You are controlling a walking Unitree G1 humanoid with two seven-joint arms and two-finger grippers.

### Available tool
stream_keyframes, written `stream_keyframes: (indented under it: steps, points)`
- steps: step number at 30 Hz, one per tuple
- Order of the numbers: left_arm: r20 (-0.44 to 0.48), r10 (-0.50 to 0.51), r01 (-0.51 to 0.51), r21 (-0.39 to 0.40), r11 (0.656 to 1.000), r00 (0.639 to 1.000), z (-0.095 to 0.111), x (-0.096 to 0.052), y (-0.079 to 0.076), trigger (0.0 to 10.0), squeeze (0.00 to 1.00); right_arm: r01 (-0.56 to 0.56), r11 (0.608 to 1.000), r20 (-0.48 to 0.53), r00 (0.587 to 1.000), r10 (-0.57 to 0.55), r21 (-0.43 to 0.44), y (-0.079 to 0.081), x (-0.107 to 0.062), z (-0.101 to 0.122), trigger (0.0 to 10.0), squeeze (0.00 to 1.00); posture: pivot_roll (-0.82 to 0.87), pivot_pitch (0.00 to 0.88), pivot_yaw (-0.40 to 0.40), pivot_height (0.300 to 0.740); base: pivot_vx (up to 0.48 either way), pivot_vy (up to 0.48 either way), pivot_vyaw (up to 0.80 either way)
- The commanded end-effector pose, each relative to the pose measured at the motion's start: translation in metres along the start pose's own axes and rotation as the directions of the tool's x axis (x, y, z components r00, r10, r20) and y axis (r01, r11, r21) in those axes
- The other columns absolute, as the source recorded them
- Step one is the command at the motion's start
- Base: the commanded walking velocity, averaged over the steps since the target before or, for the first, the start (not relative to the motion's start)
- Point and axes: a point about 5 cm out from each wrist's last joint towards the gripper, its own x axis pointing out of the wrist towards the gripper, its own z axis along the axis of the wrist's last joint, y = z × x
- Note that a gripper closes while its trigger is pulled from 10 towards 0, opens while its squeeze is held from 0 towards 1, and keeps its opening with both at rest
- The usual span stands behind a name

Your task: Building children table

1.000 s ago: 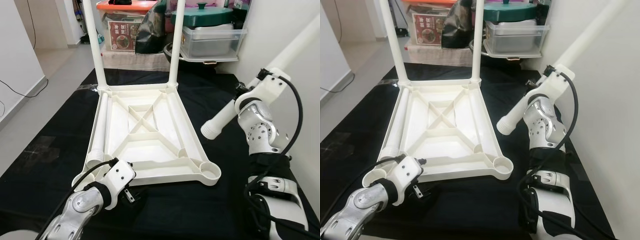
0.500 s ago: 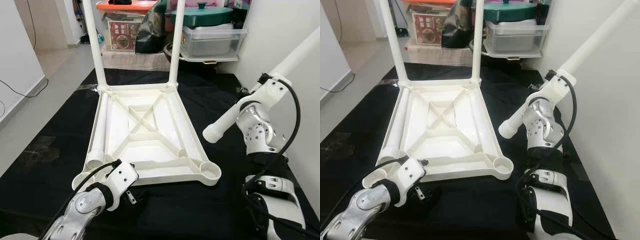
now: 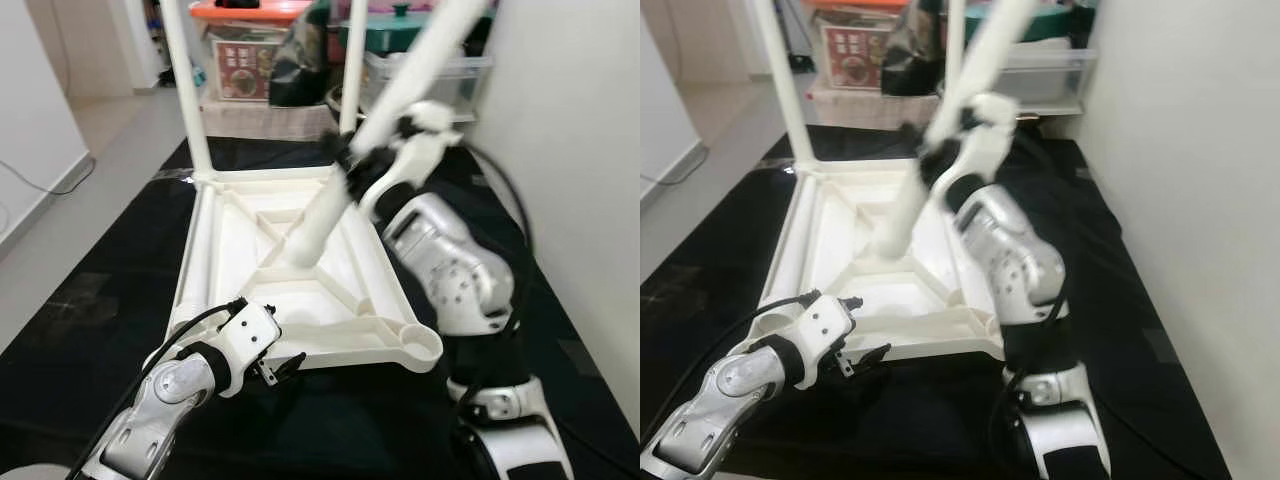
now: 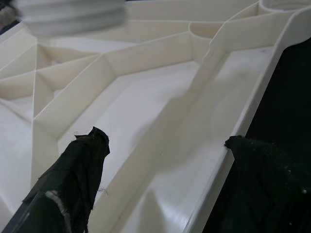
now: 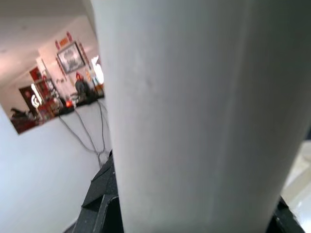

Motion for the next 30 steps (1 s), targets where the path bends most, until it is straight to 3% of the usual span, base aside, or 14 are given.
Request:
stream_keyframes:
  steps: [1, 3, 9, 14, 20, 30]
  points:
    - [0.005, -0.005, 0.005, 0.000, 1.000, 1.000, 0.000, 0.001, 0.001, 10.0, 0.00, -0.034, 0.999, -0.001, 0.999, 0.034, -0.014, 0.005, -0.002, 0.002, 0.0, 0.00, 0.08, 0.000, -0.029, 0.740, 0.000, 0.000, 0.00]
    - [0.008, 0.001, -0.001, 0.011, 1.000, 1.000, 0.002, 0.003, 0.004, 10.0, 0.00, -0.097, 0.995, -0.032, 0.995, 0.095, -0.032, 0.014, -0.006, -0.007, 0.0, 0.00, 0.08, 0.000, -0.027, 0.740, 0.000, 0.000, 0.00]
    - [-0.013, 0.026, -0.026, 0.014, 1.000, 1.000, 0.000, 0.006, 0.002, 10.0, 0.00, -0.139, 0.988, -0.056, 0.989, 0.135, -0.062, 0.018, -0.012, -0.011, 0.0, 0.00, 0.08, 0.000, -0.026, 0.740, 0.000, 0.000, 0.00]
    - [-0.002, 0.042, -0.042, -0.006, 0.999, 0.999, 0.001, 0.009, 0.000, 10.0, 0.00, -0.206, 0.977, -0.048, 0.978, 0.203, -0.050, 0.027, -0.014, -0.010, 0.0, 0.00, 0.07, 0.000, -0.027, 0.740, 0.000, 0.000, 0.00]
    - [0.057, 0.066, -0.064, -0.044, 0.997, 0.996, 0.014, 0.023, 0.003, 10.0, 0.00, -0.321, 0.947, -0.069, 0.945, 0.319, -0.021, 0.043, -0.023, -0.022, 0.0, 0.00, 0.08, 0.000, -0.027, 0.740, 0.000, 0.000, 0.00]
    - [0.126, 0.107, -0.099, -0.066, 0.993, 0.986, 0.033, 0.040, 0.007, 10.0, 0.00, -0.345, 0.939, -0.098, 0.935, 0.342, -0.008, 0.046, -0.027, -0.032, 0.0, 0.00, 0.06, 0.000, -0.021, 0.740, 0.000, 0.000, 0.00]
